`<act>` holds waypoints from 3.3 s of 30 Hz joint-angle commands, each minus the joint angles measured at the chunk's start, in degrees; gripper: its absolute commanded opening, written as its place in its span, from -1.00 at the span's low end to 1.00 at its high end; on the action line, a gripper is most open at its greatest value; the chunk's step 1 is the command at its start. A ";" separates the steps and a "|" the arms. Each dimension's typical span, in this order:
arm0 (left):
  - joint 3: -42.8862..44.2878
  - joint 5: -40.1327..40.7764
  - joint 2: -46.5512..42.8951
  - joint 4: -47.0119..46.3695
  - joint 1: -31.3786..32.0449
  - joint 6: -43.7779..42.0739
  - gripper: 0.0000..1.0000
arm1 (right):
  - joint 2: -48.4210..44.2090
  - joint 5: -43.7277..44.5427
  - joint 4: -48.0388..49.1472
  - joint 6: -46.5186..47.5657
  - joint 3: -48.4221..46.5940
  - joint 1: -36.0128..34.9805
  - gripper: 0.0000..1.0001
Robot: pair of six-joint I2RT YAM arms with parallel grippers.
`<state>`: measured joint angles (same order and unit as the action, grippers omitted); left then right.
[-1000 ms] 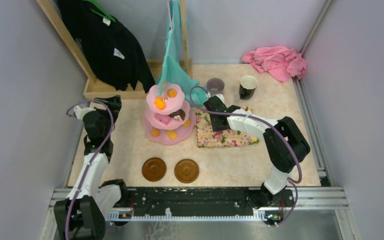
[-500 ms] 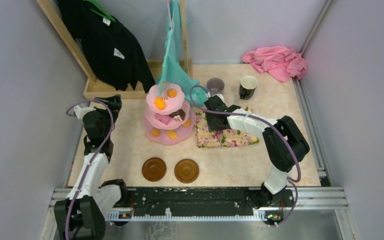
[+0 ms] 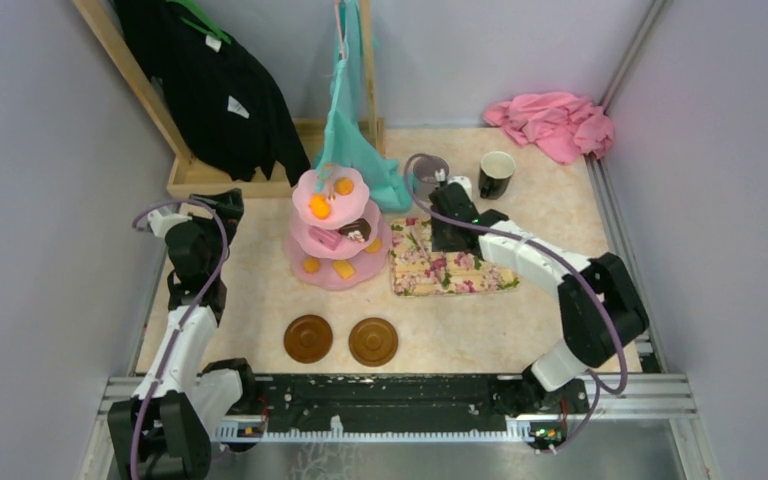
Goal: Serve the afternoon tea
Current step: Move the tray at the center of the board.
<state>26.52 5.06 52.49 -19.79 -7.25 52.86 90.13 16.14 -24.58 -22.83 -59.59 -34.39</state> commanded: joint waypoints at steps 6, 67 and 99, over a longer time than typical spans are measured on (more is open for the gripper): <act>-0.93 -0.99 0.15 -2.87 -0.08 -1.36 0.98 | -5.90 -1.07 6.12 -10.29 6.80 11.28 -1.00; -0.20 -4.41 1.99 -3.85 0.11 -2.25 0.98 | 15.12 14.42 -18.59 -42.49 -10.62 51.16 -1.00; 0.54 -4.92 0.54 -4.81 0.49 -4.87 0.98 | -2.89 3.88 5.62 -12.46 -8.14 33.25 -0.17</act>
<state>26.11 0.80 54.17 -22.35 -6.85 49.17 90.89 23.11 -24.32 -40.95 -67.77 2.04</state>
